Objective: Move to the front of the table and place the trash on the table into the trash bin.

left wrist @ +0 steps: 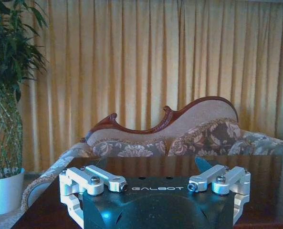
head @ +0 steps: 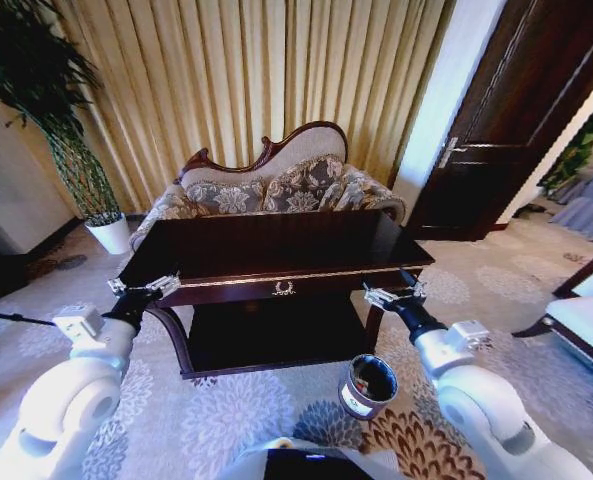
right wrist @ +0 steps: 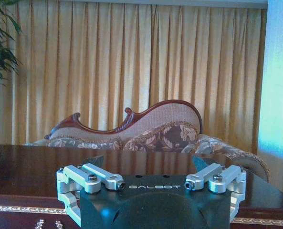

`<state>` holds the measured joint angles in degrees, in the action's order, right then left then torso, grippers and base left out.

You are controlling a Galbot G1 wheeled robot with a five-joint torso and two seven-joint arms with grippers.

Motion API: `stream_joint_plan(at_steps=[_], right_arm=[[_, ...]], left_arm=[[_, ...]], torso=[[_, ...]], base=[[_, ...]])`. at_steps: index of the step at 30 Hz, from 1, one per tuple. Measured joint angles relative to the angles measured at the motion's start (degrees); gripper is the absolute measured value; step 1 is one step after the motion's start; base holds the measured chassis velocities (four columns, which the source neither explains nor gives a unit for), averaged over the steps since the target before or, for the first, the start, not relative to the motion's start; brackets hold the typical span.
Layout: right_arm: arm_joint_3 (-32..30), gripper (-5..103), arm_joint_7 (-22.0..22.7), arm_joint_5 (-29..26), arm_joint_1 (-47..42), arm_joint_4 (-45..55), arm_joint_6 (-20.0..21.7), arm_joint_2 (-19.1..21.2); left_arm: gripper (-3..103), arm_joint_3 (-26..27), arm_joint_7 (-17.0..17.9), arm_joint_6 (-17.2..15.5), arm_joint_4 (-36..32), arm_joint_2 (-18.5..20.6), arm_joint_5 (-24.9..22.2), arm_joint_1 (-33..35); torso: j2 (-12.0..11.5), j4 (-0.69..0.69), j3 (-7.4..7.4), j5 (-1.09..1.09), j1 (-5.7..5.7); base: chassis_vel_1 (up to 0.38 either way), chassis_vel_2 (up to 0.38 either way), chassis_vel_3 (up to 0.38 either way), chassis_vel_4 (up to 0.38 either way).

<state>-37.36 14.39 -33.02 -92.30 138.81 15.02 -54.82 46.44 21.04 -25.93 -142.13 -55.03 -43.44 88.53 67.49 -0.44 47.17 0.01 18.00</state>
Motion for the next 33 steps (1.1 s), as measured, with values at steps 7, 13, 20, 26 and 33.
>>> stream_joint_plan(at_steps=[7, 13, 20, 26, 33], right_arm=[[-0.03, 100, 0.18, 0.24, 0.49, -0.87, 1.52, 0.25], [-0.42, 100, 0.28, -0.02, 0.63, -1.54, 1.53, 0.52], [-0.75, 100, 0.34, -0.11, 0.21, -1.56, 1.50, 0.30], [-1.51, 100, 0.36, 0.01, -0.90, -1.20, 1.37, -0.10], [-2.05, 100, 0.36, 0.07, -1.67, -0.49, 1.26, -0.26]], left_arm=[[100, 0.39, 0.12, -0.64, -1.18, -0.27, 0.34, 2.07], [100, 1.11, 0.40, -1.14, -1.19, -0.82, 0.47, 3.31], [100, 1.24, 0.43, -1.16, -1.19, -0.43, 0.52, 3.22], [100, 1.01, 0.43, -1.15, -1.19, -0.46, 0.62, 3.23], [100, 0.96, 0.44, -1.08, -1.17, -0.94, 0.92, 3.53]], torso=[[-0.01, 0.02, 0.01, 0.00, 0.00], [-0.01, 0.01, 0.01, -0.01, 0.01], [0.01, 0.00, -0.01, -0.01, -0.02], [0.01, 0.01, 0.00, -0.02, -0.01], [0.00, 0.01, 0.00, -0.01, 0.01]], base=[[0.005, -0.002, -0.007, 0.007], [0.080, -0.069, -0.072, 0.081], [0.149, -0.138, -0.144, 0.139], [0.137, -0.148, -0.127, 0.140], [0.143, -0.136, -0.127, 0.141]])
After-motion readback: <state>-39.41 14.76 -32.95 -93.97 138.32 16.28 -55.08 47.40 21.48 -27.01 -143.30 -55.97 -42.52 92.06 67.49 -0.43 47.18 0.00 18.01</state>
